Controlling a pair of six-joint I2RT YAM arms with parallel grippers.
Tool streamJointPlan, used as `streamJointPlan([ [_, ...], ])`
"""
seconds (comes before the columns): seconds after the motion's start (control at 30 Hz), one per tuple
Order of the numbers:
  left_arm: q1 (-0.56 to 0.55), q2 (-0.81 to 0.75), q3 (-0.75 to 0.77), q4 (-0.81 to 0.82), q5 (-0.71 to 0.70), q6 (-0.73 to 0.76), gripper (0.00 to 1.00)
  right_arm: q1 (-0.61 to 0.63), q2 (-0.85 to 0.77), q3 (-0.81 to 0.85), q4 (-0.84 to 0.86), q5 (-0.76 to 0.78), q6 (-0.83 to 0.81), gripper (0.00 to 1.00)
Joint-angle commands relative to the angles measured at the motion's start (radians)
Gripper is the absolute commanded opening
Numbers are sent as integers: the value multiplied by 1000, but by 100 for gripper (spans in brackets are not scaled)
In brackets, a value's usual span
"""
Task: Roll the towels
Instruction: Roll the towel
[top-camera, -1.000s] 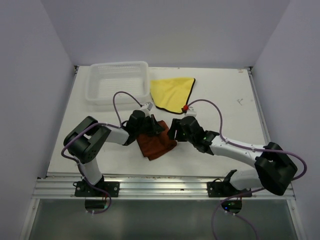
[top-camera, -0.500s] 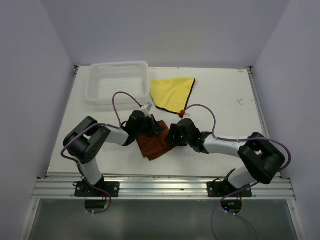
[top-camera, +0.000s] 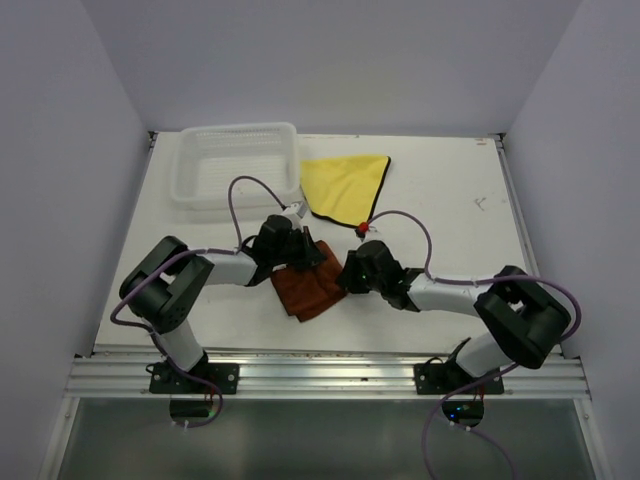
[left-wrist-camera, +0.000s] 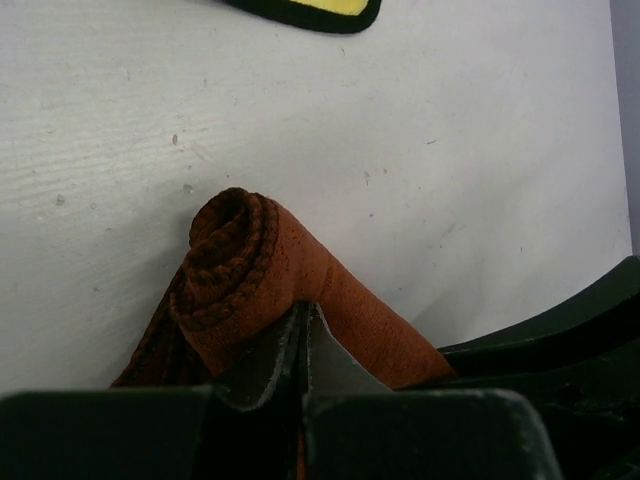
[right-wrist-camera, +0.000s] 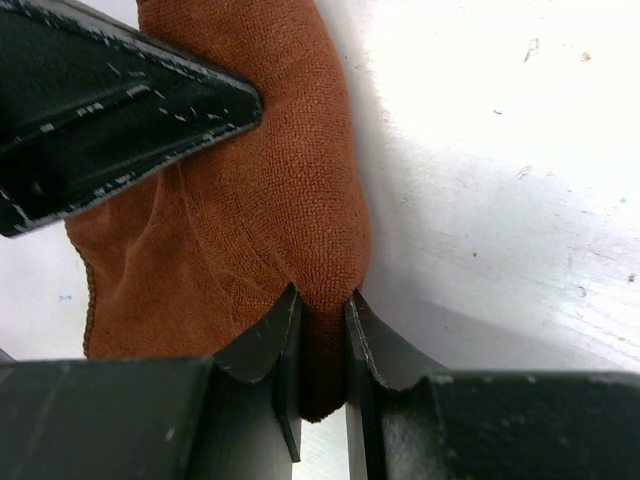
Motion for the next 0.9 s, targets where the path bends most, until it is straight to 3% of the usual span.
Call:
streamJointPlan([
  [0.0,13,-48,49,-154,-114,94,1,7,-60,-39,-53,80,-85,0],
  [0.33,14,-139,112,-219,-91,80,3,128,-120,41,-226,393,-292,0],
  [0.87,13,-294,50,-224,-33,22,3,508,145,236,-370,926,-441,0],
])
